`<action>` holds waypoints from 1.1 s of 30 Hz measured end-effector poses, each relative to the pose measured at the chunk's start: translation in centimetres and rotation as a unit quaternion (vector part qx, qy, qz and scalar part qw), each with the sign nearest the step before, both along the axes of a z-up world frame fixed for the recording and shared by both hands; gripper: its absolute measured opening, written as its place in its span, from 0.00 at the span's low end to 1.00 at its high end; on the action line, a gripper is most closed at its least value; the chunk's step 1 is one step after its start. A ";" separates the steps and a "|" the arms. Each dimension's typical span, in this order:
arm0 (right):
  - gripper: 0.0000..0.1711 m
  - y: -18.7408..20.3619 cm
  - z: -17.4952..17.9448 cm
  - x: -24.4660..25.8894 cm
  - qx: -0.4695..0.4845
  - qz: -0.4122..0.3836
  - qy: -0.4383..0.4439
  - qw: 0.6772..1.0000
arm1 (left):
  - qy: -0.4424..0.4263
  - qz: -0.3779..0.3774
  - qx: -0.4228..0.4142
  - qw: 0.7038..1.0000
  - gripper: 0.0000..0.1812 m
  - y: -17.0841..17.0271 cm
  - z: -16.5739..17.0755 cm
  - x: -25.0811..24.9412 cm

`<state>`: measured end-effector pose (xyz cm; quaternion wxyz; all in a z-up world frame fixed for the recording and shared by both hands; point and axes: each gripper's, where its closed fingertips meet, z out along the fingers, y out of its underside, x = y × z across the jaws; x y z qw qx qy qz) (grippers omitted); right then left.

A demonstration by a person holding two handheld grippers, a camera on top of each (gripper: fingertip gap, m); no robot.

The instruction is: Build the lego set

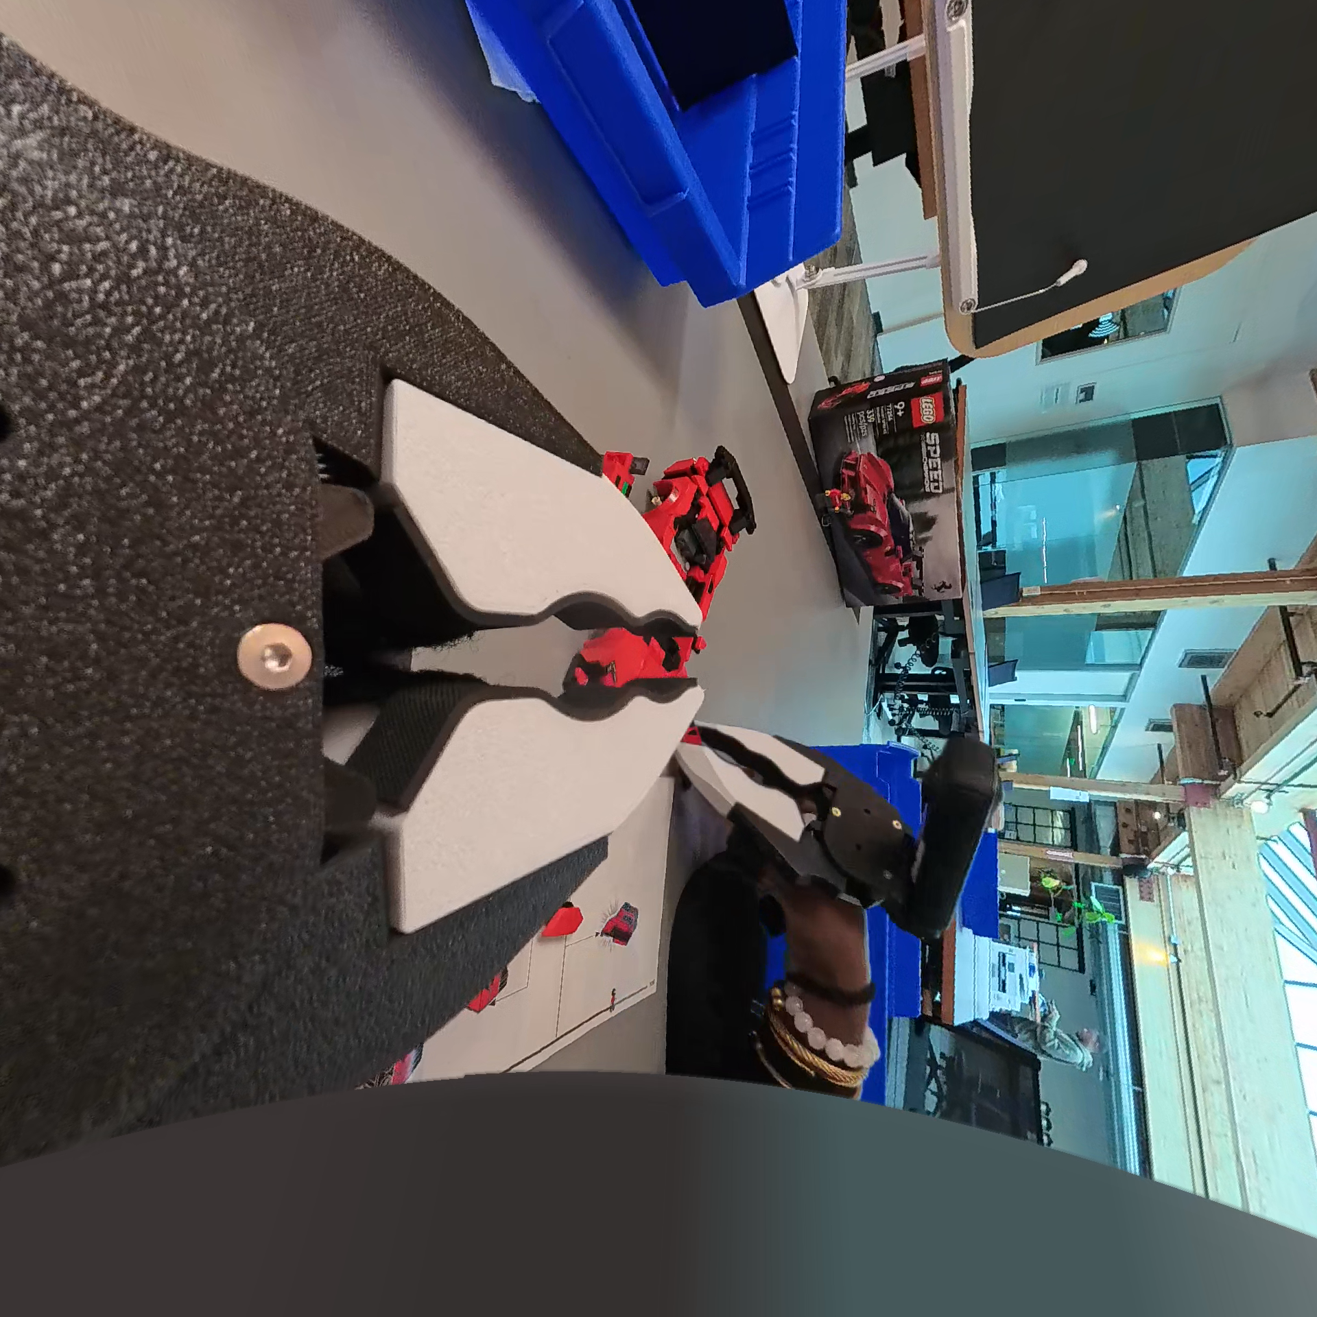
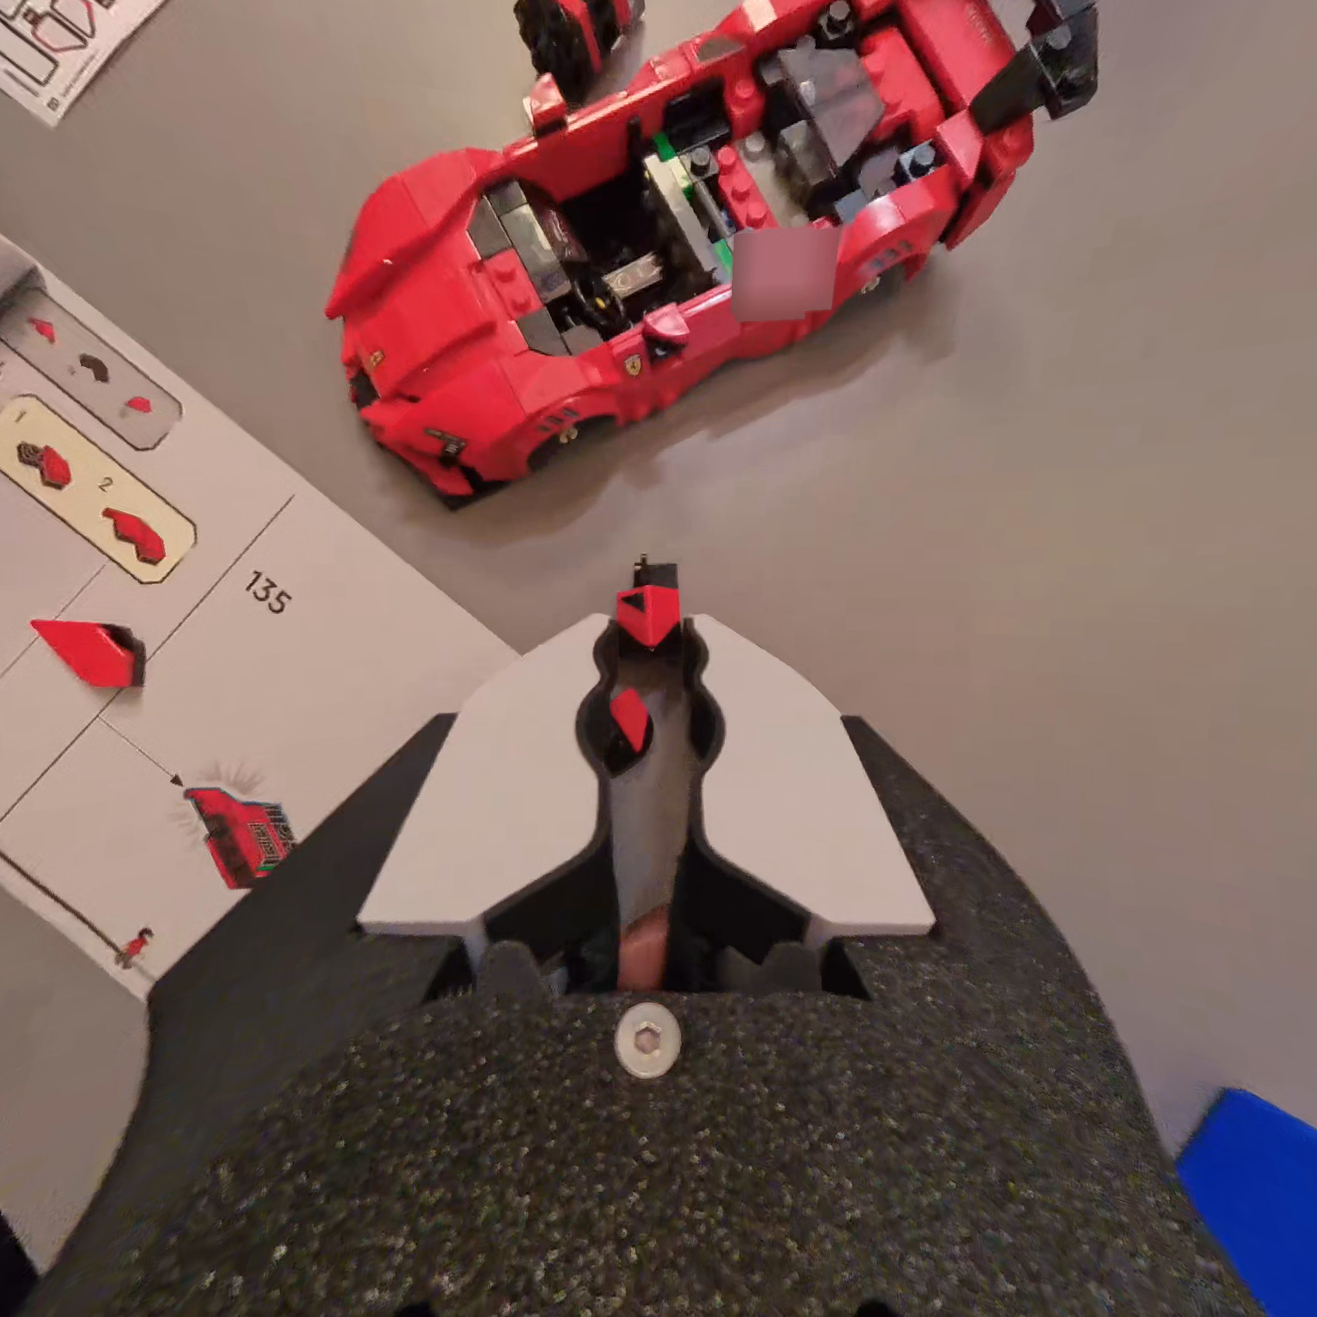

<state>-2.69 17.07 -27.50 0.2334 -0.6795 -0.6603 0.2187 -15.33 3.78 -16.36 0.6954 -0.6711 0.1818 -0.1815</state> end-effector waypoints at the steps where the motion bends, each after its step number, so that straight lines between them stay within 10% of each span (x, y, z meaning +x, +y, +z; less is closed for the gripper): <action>1: 0.10 0.0 0.0 0.1 0.004 0.006 0.000 1.000 | 0.001 0.000 0.000 1.000 0.06 0.0 0.0 0.0; 10: 0.10 -8.7 11.0 -1.1 0.254 0.240 0.285 0.892 | -0.022 -0.029 0.011 0.999 0.08 -0.4 0.6 0.6; 22: 0.10 -16.0 12.9 -2.2 0.511 0.472 0.151 0.702 | -0.162 -0.333 -0.182 0.911 0.15 -3.4 2.6 9.4; 33: 0.10 -16.9 11.8 -2.4 0.532 0.532 0.086 0.653 | -0.188 -0.386 -0.268 0.863 0.07 -3.7 1.2 11.3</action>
